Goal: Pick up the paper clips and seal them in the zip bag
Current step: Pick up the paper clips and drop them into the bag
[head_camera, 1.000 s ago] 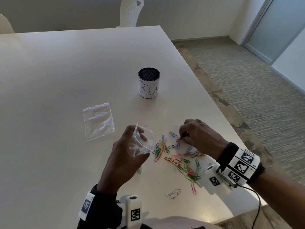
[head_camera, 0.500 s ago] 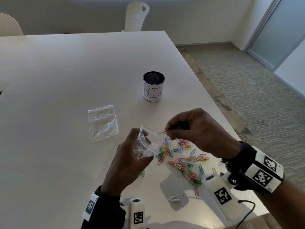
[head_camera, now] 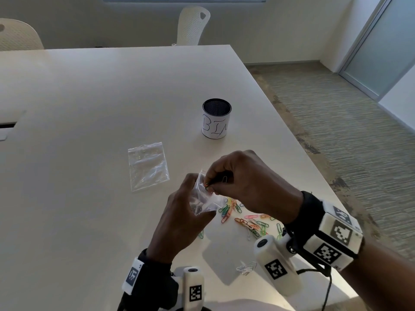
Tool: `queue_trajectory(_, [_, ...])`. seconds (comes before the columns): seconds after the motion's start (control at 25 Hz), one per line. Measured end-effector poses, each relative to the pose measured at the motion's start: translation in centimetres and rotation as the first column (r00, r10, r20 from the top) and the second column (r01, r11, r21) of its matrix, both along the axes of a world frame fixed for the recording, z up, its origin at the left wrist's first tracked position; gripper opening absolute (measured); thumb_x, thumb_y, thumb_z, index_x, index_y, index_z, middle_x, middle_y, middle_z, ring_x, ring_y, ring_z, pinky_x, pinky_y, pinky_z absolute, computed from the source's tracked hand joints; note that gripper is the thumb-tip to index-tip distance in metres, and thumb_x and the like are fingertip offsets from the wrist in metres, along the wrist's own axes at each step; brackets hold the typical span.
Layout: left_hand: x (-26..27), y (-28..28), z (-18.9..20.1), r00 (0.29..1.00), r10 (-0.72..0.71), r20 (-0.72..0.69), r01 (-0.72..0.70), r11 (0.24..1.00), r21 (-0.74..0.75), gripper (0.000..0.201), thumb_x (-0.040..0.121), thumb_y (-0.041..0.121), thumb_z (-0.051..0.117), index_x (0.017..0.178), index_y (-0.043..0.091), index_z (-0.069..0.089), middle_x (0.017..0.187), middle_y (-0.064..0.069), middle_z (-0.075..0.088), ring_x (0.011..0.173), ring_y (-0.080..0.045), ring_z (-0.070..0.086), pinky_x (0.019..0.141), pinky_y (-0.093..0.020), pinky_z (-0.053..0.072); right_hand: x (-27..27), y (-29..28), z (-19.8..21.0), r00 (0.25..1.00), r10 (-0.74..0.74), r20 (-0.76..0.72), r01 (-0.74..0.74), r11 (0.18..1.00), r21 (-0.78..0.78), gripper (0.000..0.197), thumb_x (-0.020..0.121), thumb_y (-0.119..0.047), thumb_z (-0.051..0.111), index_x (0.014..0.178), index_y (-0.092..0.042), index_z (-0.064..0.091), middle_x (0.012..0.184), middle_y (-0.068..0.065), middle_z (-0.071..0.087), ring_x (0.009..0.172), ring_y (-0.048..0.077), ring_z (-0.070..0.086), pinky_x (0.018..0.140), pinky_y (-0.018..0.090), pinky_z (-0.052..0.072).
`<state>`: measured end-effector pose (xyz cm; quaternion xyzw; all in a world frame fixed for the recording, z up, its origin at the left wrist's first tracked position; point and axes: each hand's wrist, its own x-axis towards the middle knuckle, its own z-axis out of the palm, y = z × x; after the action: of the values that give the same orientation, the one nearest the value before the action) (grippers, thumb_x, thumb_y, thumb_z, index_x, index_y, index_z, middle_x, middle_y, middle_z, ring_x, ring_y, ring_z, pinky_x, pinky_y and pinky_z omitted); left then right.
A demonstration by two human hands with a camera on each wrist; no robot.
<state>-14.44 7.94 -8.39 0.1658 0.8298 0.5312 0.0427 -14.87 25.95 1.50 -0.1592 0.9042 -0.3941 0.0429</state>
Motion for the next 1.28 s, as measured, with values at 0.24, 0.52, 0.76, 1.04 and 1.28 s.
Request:
queue_trajectory(0.24, [0.0,-0.1,0.0,1.0,-0.007,0.012,0.007,1.0,0.015,0.051,0.084,0.013,0.086,0.12,0.03,0.052,0.099,0.013,0.074,0.085,0.0,0.074,0.064,-0.015,0.059,-0.3,-0.1,0.1,1.0,-0.005,0.013,0.004,0.999,0.039,0.011,0.09,-0.014,0.079,0.1,-0.015,0.083,0.096,-0.004,0.082,0.083,0.0,0.076,0.082,0.017,0.061])
queue_trajectory(0.52, [0.0,-0.3,-0.1,0.999,-0.019,0.027,0.017,0.997,0.078,0.049,0.083,0.008,0.086,0.118,0.023,0.056,0.1,0.014,0.073,0.088,-0.003,0.075,0.066,-0.014,0.059,-1.0,3.9,1.2,0.986,-0.165,-0.035,0.168,0.982,0.086,0.018,0.086,-0.024,0.083,0.103,-0.018,0.081,0.09,-0.01,0.079,0.08,-0.004,0.074,0.073,0.006,0.055])
queue_trajectory(0.76, [0.1,-0.5,-0.1,1.0,-0.017,0.002,0.017,0.997,0.07,0.049,0.083,0.008,0.085,0.116,0.027,0.055,0.108,0.022,0.07,0.086,-0.007,0.074,0.066,-0.013,0.058,-0.5,5.6,-5.0,0.952,-0.192,0.238,0.008,0.794,0.608,0.097,0.074,-0.069,0.075,0.152,-0.022,0.042,0.149,0.002,0.048,0.128,0.019,0.054,0.108,0.035,0.047])
queue_trajectory(1.04, [0.0,-0.4,-0.2,1.0,-0.013,-0.001,0.013,0.998,0.066,0.048,0.083,0.008,0.085,0.116,0.025,0.055,0.106,0.023,0.07,0.085,-0.006,0.074,0.065,-0.013,0.057,0.2,2.4,-8.3,0.974,-0.137,0.179,0.008,0.816,0.578,0.083,0.076,-0.067,0.076,0.144,-0.031,0.043,0.131,0.003,0.046,0.12,0.022,0.048,0.104,0.038,0.048])
queue_trajectory(1.28, [0.0,-0.6,-0.1,1.0,-0.003,-0.005,0.003,0.997,0.079,0.047,0.083,0.015,0.085,0.117,0.026,0.056,0.104,0.016,0.071,0.084,-0.008,0.075,0.068,-0.024,0.063,0.4,1.4,-9.4,0.995,-0.034,0.099,-0.017,0.881,0.473,0.022,0.095,-0.03,0.07,0.116,-0.023,0.067,0.114,0.002,0.057,0.106,0.022,0.057,0.093,0.034,0.05])
